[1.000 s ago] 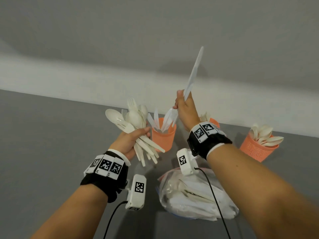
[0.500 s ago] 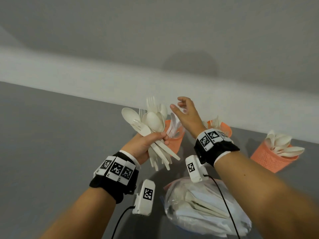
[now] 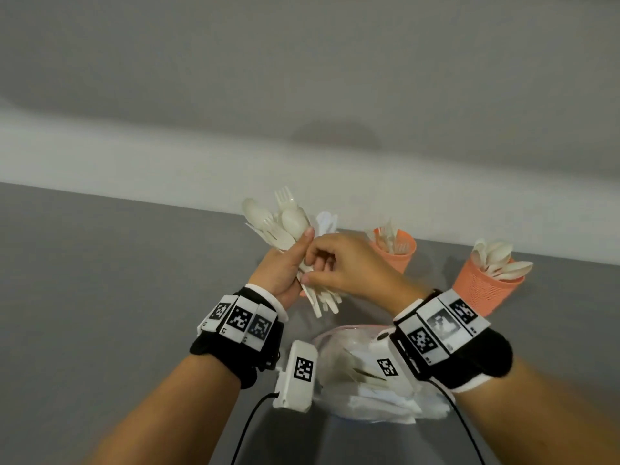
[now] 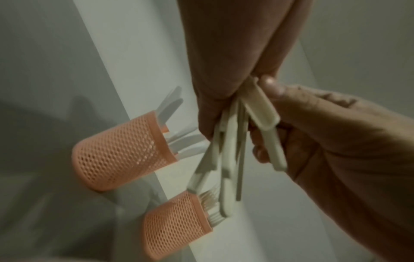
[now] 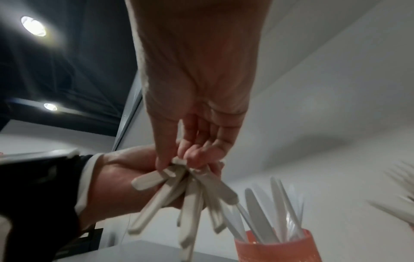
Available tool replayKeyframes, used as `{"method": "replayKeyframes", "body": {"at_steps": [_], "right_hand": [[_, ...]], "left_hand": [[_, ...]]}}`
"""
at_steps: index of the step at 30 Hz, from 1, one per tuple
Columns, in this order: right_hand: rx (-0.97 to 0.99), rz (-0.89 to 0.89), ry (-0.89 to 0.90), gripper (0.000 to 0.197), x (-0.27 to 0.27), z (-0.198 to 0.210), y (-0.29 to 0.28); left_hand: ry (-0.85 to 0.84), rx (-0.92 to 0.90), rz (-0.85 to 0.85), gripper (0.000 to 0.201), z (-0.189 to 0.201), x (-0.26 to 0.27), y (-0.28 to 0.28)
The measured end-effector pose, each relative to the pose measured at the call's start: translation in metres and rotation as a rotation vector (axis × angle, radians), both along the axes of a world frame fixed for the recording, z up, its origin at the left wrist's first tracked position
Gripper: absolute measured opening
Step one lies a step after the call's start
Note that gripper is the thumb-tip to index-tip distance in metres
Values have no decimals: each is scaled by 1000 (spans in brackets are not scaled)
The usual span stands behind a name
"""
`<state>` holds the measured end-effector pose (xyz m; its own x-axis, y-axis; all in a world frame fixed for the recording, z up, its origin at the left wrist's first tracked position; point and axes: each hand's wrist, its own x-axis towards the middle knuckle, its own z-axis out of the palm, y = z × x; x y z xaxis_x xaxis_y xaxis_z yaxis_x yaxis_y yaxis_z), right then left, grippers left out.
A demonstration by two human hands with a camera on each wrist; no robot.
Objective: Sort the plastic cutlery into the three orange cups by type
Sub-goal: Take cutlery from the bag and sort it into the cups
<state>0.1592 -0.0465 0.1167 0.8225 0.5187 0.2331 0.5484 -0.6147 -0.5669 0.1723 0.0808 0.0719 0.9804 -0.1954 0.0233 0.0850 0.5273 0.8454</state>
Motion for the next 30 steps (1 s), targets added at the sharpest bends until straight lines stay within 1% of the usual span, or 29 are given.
{"method": "replayKeyframes", "body": {"at_steps": [3, 4, 6, 7, 8, 9, 10, 11, 12, 15, 17, 18, 20, 21, 22, 24, 25, 26, 28, 29, 30], "right_hand": [[-68, -70, 5, 25, -7, -5, -4], [-89, -86, 14, 27, -10, -6, -6], [-102, -102, 43, 27, -15, -6, -13], [-92, -109, 55, 24, -18, -6, -16], [-71, -130, 72, 18, -20, -7, -21], [-35, -159, 90, 10, -21, -7, -26], [14, -191, 114, 10, -22, -7, -31], [64, -213, 141, 16, -23, -7, -35], [101, -223, 174, 21, -23, -7, -39], [95, -206, 214, 26, -25, -5, -51], [74, -187, 227, 15, -27, -4, -58], [69, -179, 236, 11, -29, -4, -63], [103, -171, 272, 13, -29, -5, -74], [155, -181, 304, 16, -29, -5, -81], [227, -197, 348, 20, -30, -3, -87], [364, -201, 415, 23, -28, -2, -97], [377, -191, 407, 24, -28, -3, -101], [344, -177, 377, 24, -27, -5, -103], [243, -130, 309, 19, -26, -10, -107], [212, -102, 291, 14, -26, -13, -108], [204, -77, 276, 15, -25, -15, -110]], "left_hand": [[2, -11, -38, 30, -2, -3, -11], [8, -10, -38, 37, -1, -5, -14], [21, -25, -32, 66, -7, -5, -22], [31, -33, -35, 79, -9, -5, -27], [43, -41, -43, 82, -10, -7, -31], [45, -32, -53, 71, -12, -8, -35], [37, -25, -68, 49, -11, -10, -40], [13, -15, -100, 31, -10, -12, -44], [0, 0, -122, 27, -8, -14, -48], [-22, 41, -124, 29, -4, -20, -61], [-52, 50, -128, 27, -1, -20, -70], [-62, 59, -123, 31, -1, -21, -75], [-49, 52, -78, 53, -1, -21, -84], [-34, 42, -62, 60, -3, -19, -88], [-17, 21, -67, 58, -3, -20, -92], [36, -9, -68, 35, -4, -21, -100], [73, -12, -57, 25, -3, -21, -104], [102, -7, -37, 20, -2, -22, -108], [95, 20, 16, 12, -3, -23, -114], [84, 27, 39, 10, -3, -22, -116], [79, 23, 49, 11, -3, -22, -118]]}}
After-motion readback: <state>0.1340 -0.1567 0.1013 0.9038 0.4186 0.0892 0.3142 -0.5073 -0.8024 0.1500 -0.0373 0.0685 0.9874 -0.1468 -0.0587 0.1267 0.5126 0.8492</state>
